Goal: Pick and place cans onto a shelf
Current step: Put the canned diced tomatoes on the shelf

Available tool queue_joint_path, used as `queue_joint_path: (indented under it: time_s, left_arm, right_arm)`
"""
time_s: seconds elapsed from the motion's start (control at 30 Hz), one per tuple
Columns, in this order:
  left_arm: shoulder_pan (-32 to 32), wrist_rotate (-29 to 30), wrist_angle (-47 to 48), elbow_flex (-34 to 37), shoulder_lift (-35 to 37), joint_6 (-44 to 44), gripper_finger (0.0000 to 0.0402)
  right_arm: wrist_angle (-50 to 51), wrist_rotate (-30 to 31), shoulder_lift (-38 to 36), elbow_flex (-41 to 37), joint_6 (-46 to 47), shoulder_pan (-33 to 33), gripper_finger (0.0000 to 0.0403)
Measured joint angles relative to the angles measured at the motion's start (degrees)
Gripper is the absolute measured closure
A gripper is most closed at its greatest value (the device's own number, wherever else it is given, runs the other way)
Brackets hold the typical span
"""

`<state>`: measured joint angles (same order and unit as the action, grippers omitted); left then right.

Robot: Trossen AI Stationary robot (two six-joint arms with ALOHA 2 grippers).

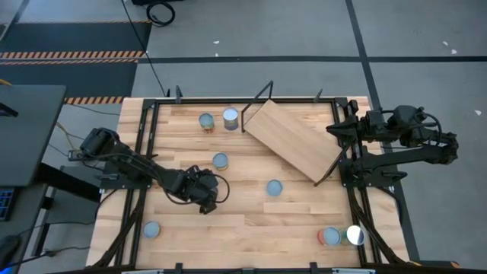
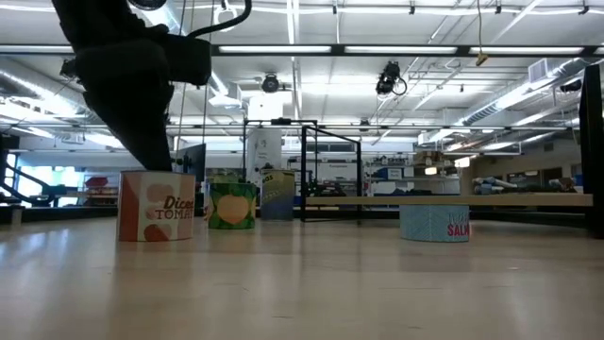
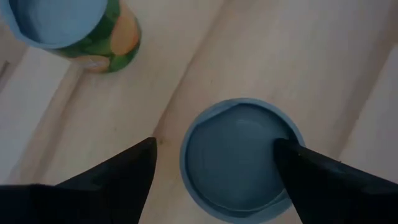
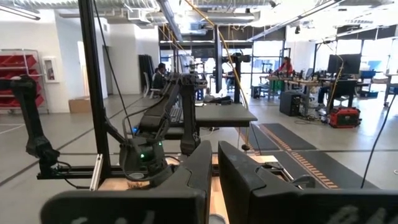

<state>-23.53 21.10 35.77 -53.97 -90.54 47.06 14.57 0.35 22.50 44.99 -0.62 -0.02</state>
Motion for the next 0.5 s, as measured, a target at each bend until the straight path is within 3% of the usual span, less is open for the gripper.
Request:
queue_joint_path:
  time_s: [0.27, 0.5]
  left_arm:
    - [-0.21, -1.24, 1.48, -3.23, 1.40, -0.08, 0.0071]
    - [0.55, -3.22, 1.14, -1.50, 0.32, 3.31, 0.0051]
  right_arm:
    - [-0.37, 0.00, 0.01, 0.00, 0.02, 0.01, 0.0368]
    - [-0.48, 0.01, 0.01, 0.00, 0.00, 0.01, 0.0368]
